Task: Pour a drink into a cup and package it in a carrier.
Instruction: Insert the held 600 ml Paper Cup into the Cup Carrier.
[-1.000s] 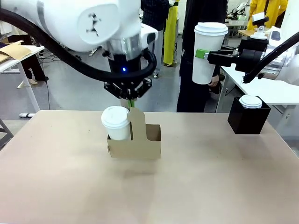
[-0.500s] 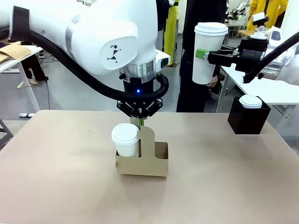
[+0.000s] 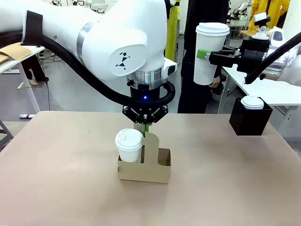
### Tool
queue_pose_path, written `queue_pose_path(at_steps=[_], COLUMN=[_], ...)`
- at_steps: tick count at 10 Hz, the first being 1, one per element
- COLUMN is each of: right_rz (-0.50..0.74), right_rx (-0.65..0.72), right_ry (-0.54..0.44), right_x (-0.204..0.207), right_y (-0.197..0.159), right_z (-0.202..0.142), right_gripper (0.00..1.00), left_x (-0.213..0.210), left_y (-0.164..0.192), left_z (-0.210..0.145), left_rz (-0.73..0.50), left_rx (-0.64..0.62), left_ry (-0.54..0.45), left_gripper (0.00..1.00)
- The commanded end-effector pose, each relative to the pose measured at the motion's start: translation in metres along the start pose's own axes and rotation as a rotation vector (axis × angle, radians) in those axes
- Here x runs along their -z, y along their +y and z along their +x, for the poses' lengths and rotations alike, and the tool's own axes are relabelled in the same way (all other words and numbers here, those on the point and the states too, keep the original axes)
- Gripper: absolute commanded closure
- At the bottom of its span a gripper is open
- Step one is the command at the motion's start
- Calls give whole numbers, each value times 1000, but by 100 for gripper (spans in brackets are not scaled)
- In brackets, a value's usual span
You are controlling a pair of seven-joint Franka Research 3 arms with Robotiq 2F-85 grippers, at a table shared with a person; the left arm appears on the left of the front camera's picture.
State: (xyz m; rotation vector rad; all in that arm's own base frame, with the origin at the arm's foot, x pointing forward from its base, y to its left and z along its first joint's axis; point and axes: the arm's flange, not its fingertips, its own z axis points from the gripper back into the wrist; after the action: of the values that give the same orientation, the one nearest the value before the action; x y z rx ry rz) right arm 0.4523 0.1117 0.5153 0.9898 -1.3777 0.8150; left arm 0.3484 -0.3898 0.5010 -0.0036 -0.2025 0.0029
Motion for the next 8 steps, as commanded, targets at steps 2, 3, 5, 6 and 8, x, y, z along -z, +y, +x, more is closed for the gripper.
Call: queue_pose_path(at_steps=[2, 3, 5, 6, 8], right_rz=[0, 0, 0, 0, 33], right_rx=[-6, -6, -6, -6, 39], right_ry=[-4, -4, -4, -4, 6], right_x=[3, 3, 3, 3, 4], right_y=[1, 1, 1, 1, -7], right_z=[3, 3, 3, 3, -11], right_gripper=[20, 20, 20, 20, 20], left_x=[1, 1, -2, -8, -30], left_y=[3, 3, 15, 26, 38], left_z=[-1, -1, 1, 3, 8], left_rz=[-2, -2, -16, -33, -64], left_rx=[8, 8, -4, -12, 44], left_ry=[-5, -5, -6, 4, 5], left_gripper=[98, 98, 38, 38, 35])
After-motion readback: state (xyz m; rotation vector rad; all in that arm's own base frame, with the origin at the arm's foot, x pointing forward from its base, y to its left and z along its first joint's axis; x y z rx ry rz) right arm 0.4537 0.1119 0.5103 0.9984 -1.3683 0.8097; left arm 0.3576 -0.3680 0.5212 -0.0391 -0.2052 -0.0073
